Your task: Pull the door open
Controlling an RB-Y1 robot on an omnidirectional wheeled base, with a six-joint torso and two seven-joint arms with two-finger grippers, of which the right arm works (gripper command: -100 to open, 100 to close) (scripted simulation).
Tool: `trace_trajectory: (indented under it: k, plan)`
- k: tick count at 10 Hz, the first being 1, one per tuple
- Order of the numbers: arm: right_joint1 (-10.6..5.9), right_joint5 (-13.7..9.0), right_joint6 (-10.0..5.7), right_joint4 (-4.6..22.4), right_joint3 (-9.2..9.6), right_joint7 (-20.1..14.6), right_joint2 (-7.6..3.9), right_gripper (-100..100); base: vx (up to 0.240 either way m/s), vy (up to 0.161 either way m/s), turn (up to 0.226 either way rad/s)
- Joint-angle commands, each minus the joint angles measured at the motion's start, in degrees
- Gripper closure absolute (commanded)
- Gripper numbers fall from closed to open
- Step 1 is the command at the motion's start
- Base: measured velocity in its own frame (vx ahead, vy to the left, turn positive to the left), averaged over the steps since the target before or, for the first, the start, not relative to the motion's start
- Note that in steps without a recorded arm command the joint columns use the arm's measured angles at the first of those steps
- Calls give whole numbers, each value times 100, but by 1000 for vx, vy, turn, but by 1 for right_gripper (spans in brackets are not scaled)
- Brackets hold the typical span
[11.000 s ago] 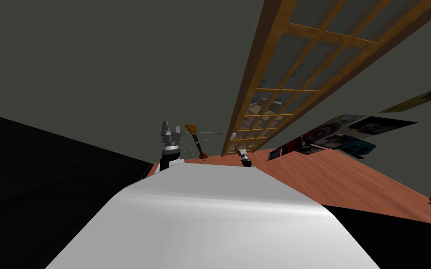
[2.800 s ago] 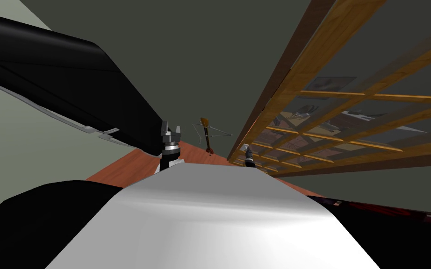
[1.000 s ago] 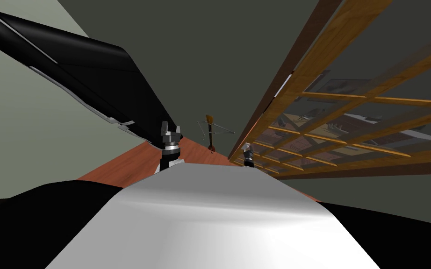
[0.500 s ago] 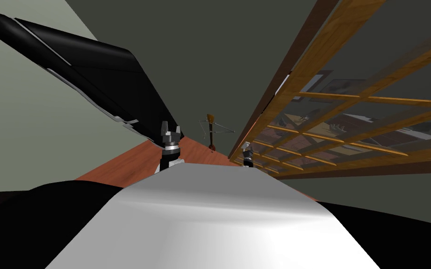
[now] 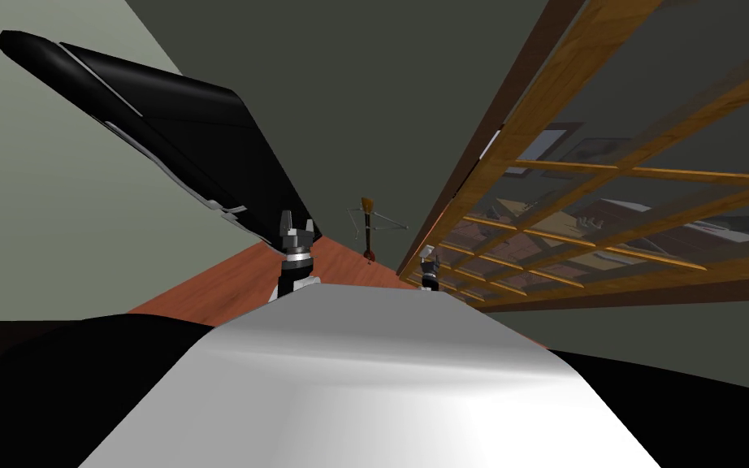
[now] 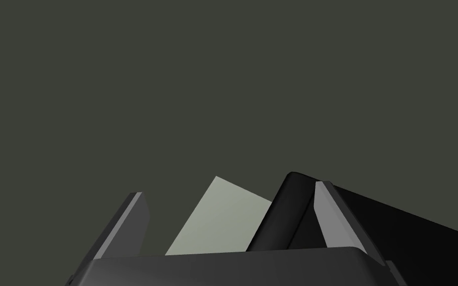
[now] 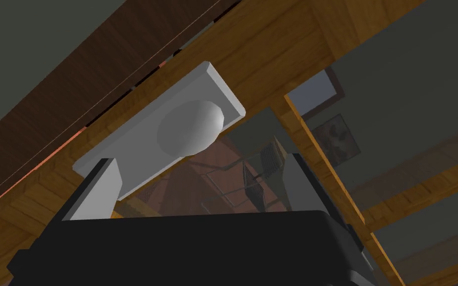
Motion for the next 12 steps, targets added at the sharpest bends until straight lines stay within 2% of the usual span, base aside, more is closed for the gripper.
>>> trace_trajectory:
  k: [1,4,5,9,10,12]
  plan:
    - [-13,-93,13,-12,25,-285,25,-100,-34,-5,43]
    - [-44,-260,27,-18,69,-726,72,-100,-49,-13,36]
    - [-44,-260,27,-18,69,-754,72,-100,-37,-5,21]
    - [-91,-509,48,-28,135,-1423,142,-100,-48,-12,39]
    - [-91,-509,48,-28,135,-1458,142,-100,-33,-10,19]
    - [-122,-671,62,-33,178,-1835,187,-100,-46,-8,46]
